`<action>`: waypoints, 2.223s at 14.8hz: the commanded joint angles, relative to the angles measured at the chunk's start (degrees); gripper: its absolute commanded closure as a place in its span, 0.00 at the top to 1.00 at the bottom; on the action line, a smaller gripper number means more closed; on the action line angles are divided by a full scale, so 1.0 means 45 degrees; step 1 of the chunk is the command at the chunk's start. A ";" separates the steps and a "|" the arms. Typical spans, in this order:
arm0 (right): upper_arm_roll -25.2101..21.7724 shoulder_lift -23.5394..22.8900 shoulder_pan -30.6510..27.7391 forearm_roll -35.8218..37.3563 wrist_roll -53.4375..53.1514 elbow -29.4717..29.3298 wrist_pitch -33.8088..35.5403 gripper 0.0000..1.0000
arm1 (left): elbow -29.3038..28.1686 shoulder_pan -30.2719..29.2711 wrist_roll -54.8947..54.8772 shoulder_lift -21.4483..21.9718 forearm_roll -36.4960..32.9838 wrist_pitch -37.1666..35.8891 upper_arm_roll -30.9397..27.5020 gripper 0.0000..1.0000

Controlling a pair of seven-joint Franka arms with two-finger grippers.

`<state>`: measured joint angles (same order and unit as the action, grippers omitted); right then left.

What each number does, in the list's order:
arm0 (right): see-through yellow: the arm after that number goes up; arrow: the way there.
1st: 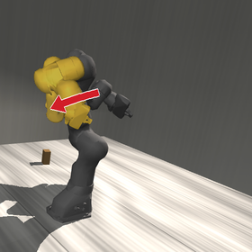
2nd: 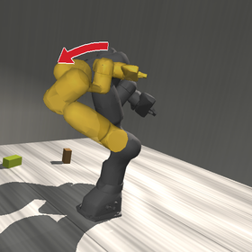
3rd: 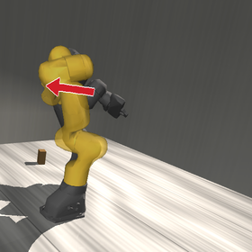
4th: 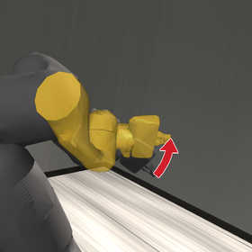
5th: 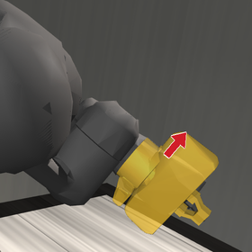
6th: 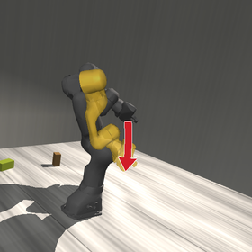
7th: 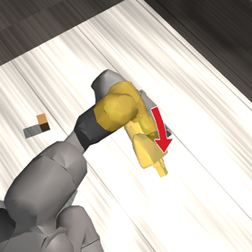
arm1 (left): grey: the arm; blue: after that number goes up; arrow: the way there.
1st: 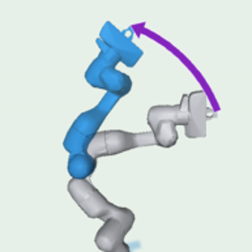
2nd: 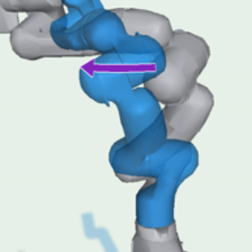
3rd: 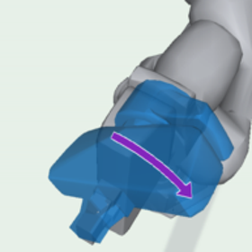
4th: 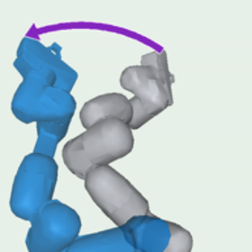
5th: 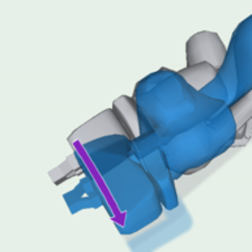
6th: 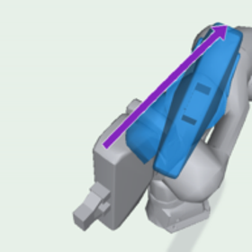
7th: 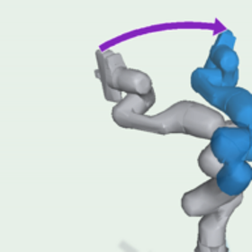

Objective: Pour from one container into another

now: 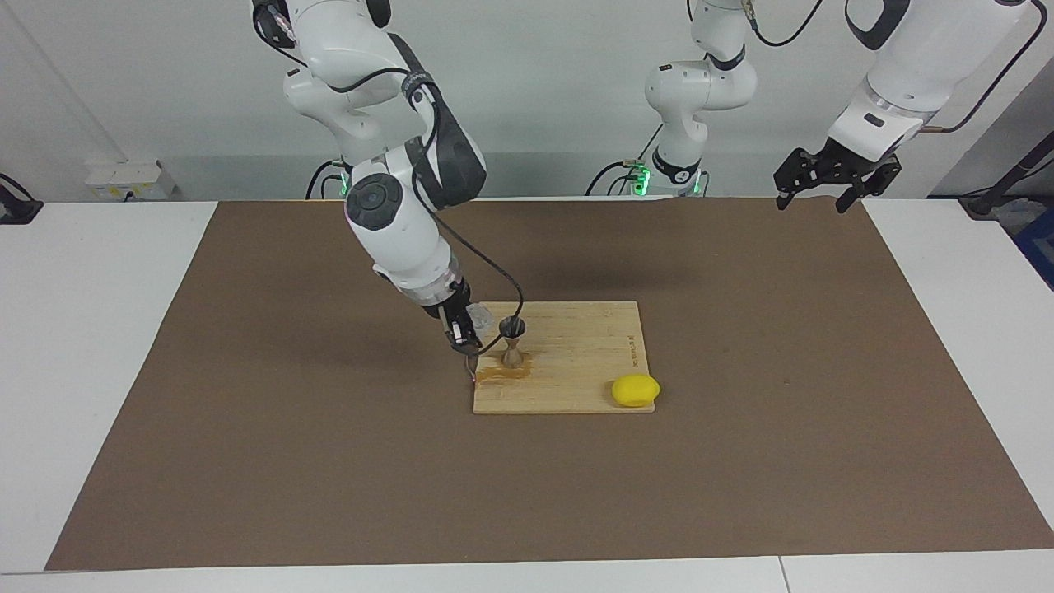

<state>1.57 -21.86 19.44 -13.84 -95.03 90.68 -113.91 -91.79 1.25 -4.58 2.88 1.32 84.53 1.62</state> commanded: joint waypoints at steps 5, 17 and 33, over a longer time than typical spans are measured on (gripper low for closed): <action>-0.0017 -0.0279 0.0562 0.1453 -0.0250 -0.0424 -0.0545 0.00 | -0.0169 -0.0062 -0.0077 0.0199 -0.0234 -0.0131 0.0032 1.00; 0.0002 -0.0748 0.1422 0.3895 -0.0230 -0.0932 -0.0429 0.00 | -0.0169 -0.0062 -0.0077 0.0199 -0.0253 -0.0131 0.0032 1.00; 0.0022 -0.0650 0.2282 0.6572 0.0043 -0.0933 0.0176 0.00 | -0.0169 -0.0062 -0.0077 0.0199 -0.0234 -0.0131 0.0032 1.00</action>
<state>1.63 -24.17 29.09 13.89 -95.00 87.95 -114.51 -91.79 1.25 -4.57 2.89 1.30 84.52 1.61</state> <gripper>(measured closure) 0.498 0.000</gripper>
